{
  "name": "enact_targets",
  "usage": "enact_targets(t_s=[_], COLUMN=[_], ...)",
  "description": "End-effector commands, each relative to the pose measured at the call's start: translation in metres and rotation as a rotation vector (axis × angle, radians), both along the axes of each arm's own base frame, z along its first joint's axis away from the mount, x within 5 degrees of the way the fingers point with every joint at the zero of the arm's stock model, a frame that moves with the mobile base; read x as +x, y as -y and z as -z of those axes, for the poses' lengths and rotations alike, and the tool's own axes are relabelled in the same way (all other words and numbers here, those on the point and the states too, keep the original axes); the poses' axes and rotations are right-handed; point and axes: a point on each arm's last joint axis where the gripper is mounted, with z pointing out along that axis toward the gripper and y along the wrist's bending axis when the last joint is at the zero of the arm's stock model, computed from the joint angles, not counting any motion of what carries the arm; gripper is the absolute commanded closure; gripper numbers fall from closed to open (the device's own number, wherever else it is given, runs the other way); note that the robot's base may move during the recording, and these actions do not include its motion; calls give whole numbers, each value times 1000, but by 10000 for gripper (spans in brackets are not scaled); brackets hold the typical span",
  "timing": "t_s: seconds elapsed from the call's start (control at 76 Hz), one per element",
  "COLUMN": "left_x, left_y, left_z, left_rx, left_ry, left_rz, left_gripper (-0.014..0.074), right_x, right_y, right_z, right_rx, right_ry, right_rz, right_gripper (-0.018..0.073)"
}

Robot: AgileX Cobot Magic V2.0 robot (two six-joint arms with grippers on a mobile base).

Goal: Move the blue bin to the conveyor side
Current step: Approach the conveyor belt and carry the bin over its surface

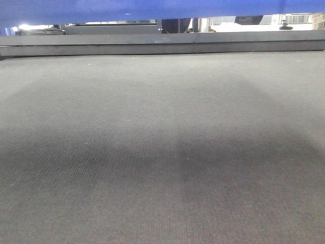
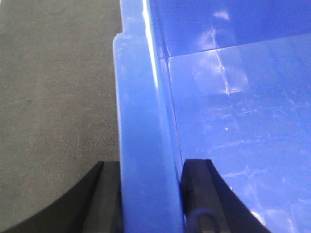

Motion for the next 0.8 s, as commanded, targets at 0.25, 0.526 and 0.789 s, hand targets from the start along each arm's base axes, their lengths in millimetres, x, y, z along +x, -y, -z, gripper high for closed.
enact_targets(t_s=[0.25,0.526,0.789], left_x=[-4,-4,-3], left_y=[0,0,0], left_z=[-15,-15,-17], left_rx=[17,17,17], left_ry=[116,116,133], left_rz=[26,26,29], left_gripper=[615,615,615], right_x=[3,3,3], right_y=[-5,-5,-5], right_z=[-39,-39,-38], right_rx=[112,115,111], right_ry=[374,381,370], right_rz=[-48,-49,-48], right_gripper=[640,640,640])
